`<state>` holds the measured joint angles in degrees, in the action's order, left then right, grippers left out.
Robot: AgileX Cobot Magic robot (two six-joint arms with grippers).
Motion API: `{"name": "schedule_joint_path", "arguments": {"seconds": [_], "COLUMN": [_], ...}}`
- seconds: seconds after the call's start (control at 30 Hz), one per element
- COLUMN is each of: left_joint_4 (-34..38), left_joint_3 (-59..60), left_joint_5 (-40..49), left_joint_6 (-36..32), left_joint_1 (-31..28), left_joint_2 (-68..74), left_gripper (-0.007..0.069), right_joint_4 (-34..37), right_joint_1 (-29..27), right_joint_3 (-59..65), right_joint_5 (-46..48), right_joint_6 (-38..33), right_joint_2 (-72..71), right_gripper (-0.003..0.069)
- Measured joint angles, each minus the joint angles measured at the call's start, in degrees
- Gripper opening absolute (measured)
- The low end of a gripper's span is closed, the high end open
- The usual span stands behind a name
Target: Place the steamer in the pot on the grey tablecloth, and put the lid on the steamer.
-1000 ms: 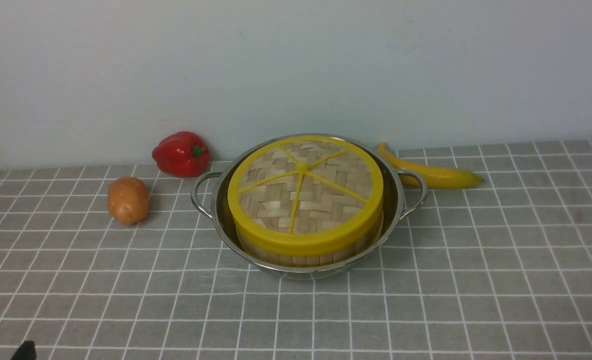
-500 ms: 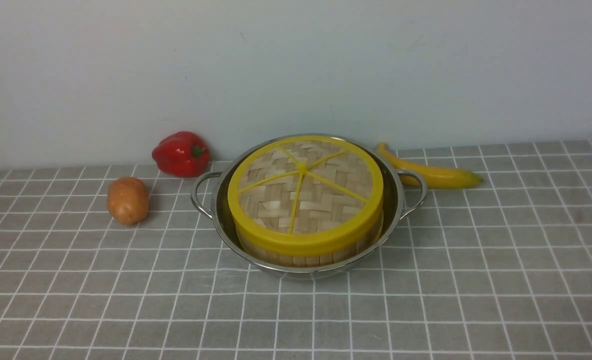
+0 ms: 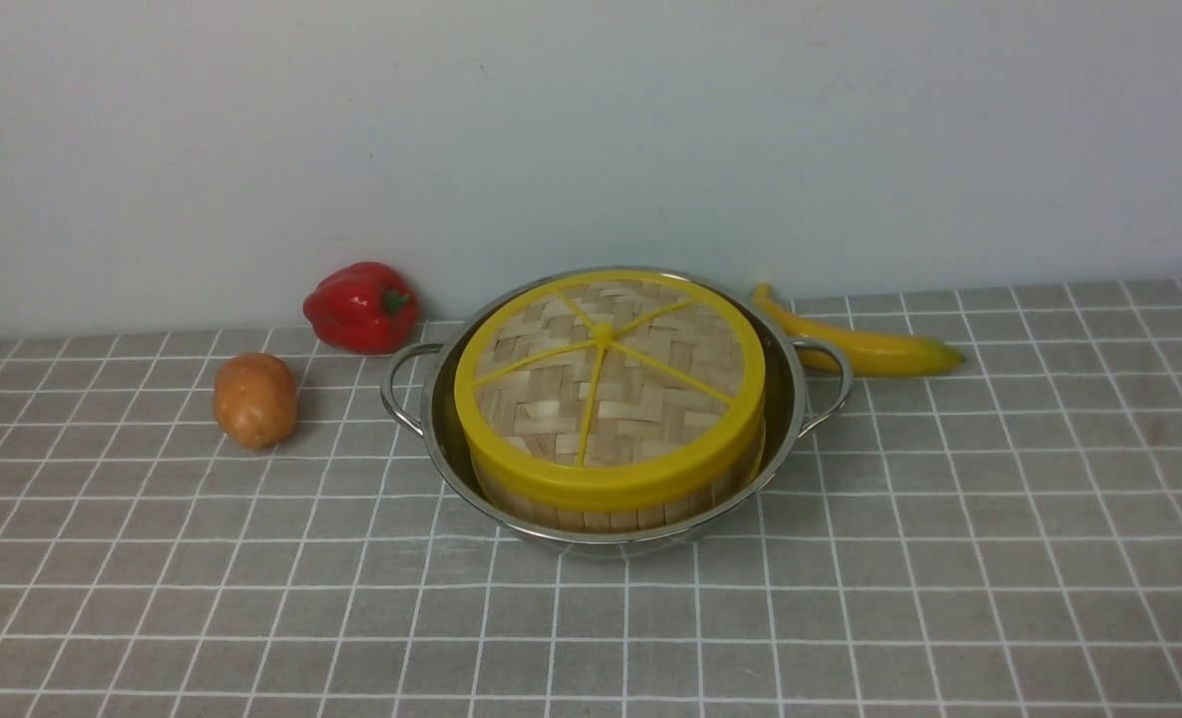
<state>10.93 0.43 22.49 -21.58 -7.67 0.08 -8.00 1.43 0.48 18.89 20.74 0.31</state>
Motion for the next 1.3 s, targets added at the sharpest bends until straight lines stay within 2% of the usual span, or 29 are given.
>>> {"name": "schedule_joint_path", "arguments": {"seconds": [0.37,0.6,1.3], "left_joint_4": [0.0,0.0,0.0], "left_joint_3": [0.0,0.0,0.0], "left_joint_5": [0.0,-0.1,-0.1], "left_joint_6": [0.0,0.0,0.0], "left_joint_1": [0.0,0.0,0.0], "left_joint_2": [0.0,0.0,0.0], "left_gripper": [0.04,0.04,0.04], "right_joint_4": [-0.3,-5.3,-5.4], "right_joint_1": [0.0,0.0,0.0], "right_joint_3": [0.0,0.0,0.0], "right_joint_5": [0.0,0.1,0.5], "right_joint_6": [-0.1,-3.5,-3.4], "right_joint_2": [0.0,0.0,0.0], "right_gripper": [0.024,0.024,0.024]}}
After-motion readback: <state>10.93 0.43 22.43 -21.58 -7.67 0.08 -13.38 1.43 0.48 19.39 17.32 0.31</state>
